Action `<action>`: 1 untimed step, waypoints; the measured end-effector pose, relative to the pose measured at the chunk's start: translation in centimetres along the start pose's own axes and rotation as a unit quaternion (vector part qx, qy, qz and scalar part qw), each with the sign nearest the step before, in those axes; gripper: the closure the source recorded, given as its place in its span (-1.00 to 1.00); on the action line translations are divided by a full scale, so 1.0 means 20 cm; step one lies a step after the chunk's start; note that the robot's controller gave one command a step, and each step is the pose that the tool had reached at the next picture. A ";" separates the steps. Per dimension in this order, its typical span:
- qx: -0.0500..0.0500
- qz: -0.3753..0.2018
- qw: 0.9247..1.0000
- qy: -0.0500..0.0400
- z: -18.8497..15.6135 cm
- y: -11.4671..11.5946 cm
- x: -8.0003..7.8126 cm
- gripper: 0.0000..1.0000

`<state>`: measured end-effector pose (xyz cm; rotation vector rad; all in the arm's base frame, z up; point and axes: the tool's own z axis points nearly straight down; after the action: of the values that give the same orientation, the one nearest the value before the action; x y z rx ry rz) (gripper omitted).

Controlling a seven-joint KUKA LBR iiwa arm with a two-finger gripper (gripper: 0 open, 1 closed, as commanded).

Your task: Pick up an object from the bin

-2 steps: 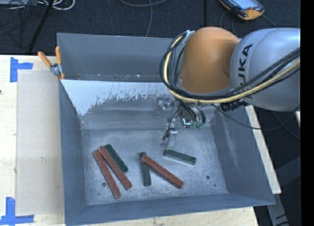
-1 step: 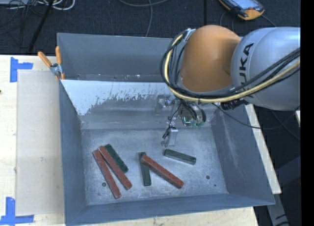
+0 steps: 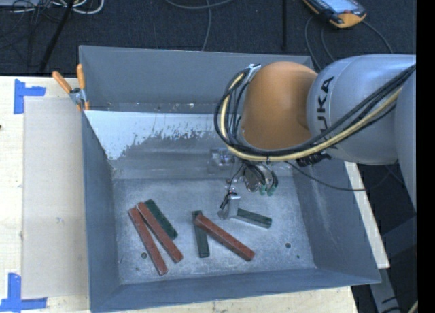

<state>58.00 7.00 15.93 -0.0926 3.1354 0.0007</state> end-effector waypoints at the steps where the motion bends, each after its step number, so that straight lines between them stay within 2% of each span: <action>1: -0.001 -0.009 1.000 0.003 0.21 -0.23 0.14 -1.00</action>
Offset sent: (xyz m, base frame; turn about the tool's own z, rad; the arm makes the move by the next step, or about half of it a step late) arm -0.0705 0.0217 -0.0628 -0.1169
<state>55.46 2.14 11.81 -0.1201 3.1406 0.0033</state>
